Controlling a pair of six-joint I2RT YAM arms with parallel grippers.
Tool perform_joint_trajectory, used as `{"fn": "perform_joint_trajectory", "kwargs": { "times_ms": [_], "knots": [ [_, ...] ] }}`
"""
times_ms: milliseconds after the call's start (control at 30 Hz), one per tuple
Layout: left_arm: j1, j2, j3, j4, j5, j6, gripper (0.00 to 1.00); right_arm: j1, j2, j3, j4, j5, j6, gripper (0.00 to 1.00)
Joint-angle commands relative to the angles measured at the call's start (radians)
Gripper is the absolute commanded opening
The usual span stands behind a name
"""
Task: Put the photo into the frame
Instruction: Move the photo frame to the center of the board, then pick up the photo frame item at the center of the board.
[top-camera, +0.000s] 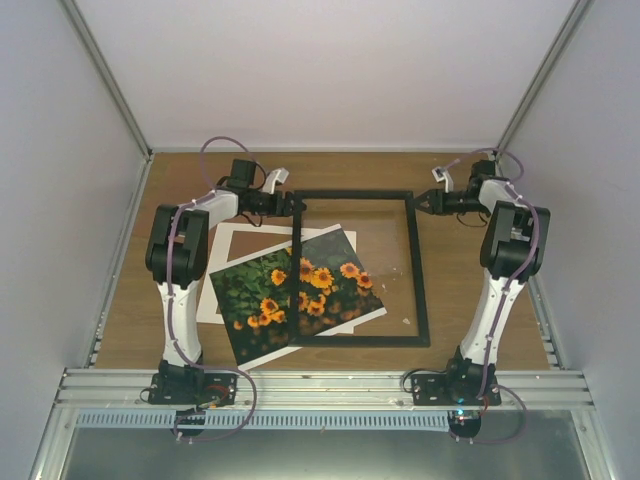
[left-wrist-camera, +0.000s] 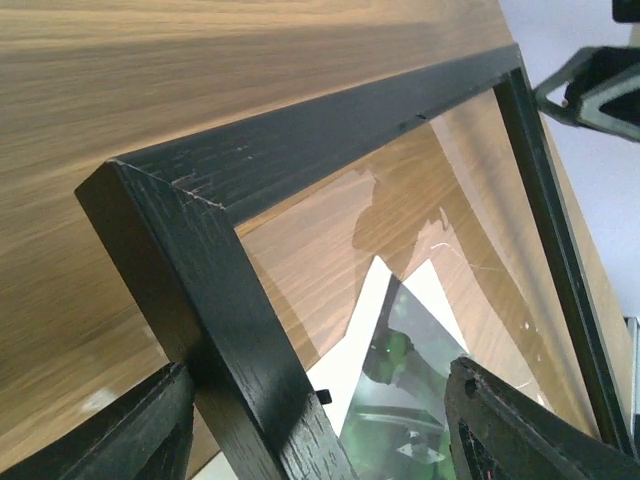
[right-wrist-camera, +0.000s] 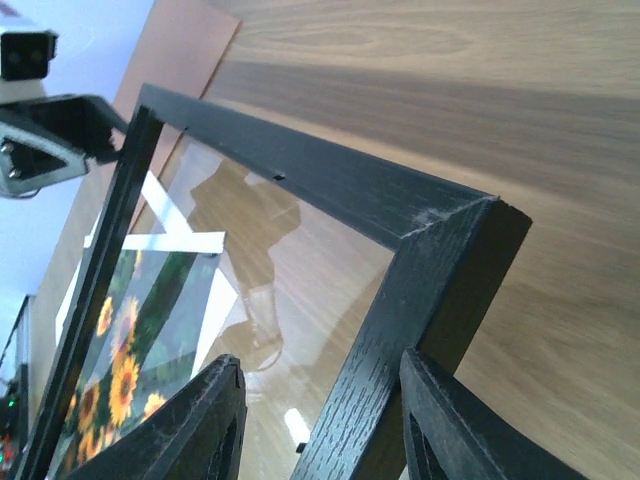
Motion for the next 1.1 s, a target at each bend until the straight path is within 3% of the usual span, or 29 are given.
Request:
{"fn": "perform_joint_trajectory", "kwargs": {
  "times_ms": [0, 300, 433, 633, 867, 967, 1067],
  "knots": [
    [-0.144, 0.018, 0.092, 0.160, 0.162, 0.003, 0.69, -0.002, -0.016, 0.008, 0.027, -0.037, 0.025, 0.44],
    [-0.253, 0.200, 0.283, 0.175, 0.065, -0.045, 0.72, -0.105, 0.073, 0.131, 0.024, 0.138, -0.001, 0.44],
    [-0.248, 0.217, 0.321, 0.127, -0.001, -0.089, 0.78, -0.117, 0.096, 0.160, 0.030, 0.220, -0.021, 0.45],
    [-0.163, 0.015, 0.071, 0.135, -0.048, -0.131, 0.94, -0.105, -0.028, 0.120, 0.088, 0.317, -0.005, 0.64],
    [-0.056, -0.194, -0.160, 0.014, -0.064, -0.097, 0.95, 0.008, -0.193, -0.027, -0.136, 0.280, -0.076, 0.65],
    [-0.031, -0.245, -0.222, -0.036, -0.093, -0.113, 0.97, 0.053, -0.226, -0.128, -0.183, 0.246, -0.030, 0.66],
    [-0.026, -0.254, -0.233, -0.115, -0.155, -0.139, 0.98, 0.071, -0.235, -0.228, -0.161, 0.195, 0.069, 0.75]
  ]
}}
